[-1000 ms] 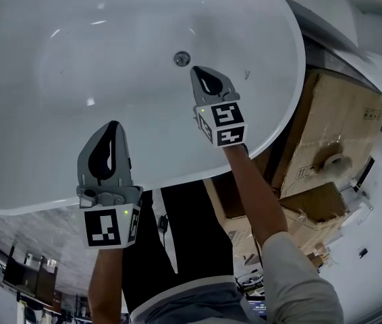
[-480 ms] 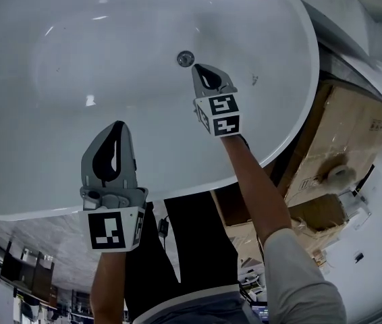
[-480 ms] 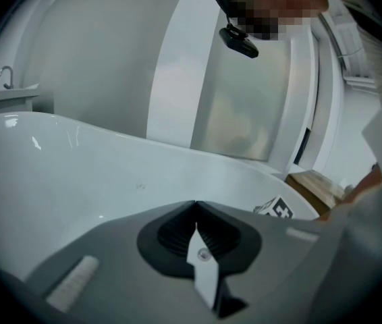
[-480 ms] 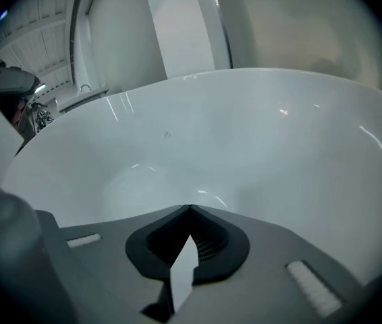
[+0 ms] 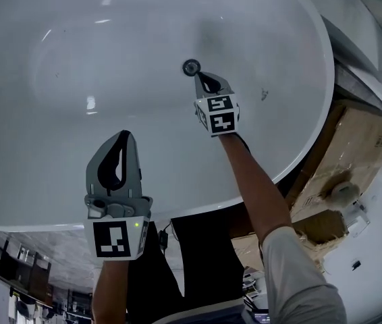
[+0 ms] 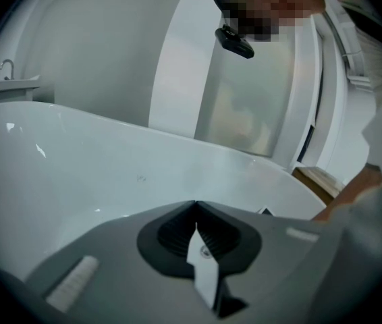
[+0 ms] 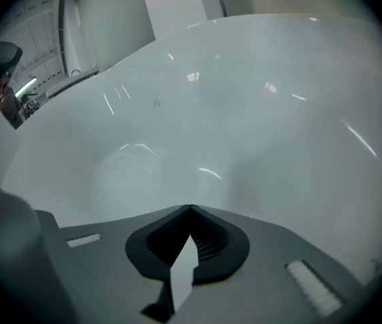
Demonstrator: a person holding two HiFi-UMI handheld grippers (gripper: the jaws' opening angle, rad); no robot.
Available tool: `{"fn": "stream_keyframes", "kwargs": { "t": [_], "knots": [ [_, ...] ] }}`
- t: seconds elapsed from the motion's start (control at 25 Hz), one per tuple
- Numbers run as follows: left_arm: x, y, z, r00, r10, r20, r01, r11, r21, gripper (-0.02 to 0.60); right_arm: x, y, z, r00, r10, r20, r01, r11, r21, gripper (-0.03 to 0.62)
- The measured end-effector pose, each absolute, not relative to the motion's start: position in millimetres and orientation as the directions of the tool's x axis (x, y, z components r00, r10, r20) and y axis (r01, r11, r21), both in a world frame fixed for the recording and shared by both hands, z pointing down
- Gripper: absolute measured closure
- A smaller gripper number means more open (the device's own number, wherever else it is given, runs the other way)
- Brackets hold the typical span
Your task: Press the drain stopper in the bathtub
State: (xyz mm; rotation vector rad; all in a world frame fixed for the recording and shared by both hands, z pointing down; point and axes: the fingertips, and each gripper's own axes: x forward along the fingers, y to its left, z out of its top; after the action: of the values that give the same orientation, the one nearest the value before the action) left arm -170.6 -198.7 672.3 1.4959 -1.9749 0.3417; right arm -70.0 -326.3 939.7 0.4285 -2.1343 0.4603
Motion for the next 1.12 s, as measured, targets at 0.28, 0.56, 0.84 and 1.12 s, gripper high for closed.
{"fn": "stream_keyframes", "kwargs": {
  "t": [0.28,0.56,0.84,1.12],
  "knots": [
    [-178.0,-202.0,700.4,-0.143,-0.749,0.647,-0.927,0.331,0.178,0.581,-73.9,-324.5,983.9,-0.514,-0.106,0.851,-0.447,0.880,-0.161,0.595],
    [-186.3,-216.4,713.5,-0.165,-0.767,0.621,-0.925,0.339,0.173,0.581,-79.6,-326.2,1016.7,-0.508,-0.094,0.856,-0.404,0.904,-0.140,0.595],
    [-185.7,-220.7,731.9,-0.154,-0.759,0.632,-0.923,0.338,0.182,0.581,-75.8,-331.2,1048.9,-0.468,-0.093,0.879,-0.411,0.903,-0.124,0.595],
    [-186.8,-222.5,750.5,-0.138,-0.752,0.644,-0.924,0.333,0.190,0.581,-74.5,-331.4,1083.9,-0.425,-0.082,0.901,-0.399,0.911,-0.105,0.597]
  ]
}}
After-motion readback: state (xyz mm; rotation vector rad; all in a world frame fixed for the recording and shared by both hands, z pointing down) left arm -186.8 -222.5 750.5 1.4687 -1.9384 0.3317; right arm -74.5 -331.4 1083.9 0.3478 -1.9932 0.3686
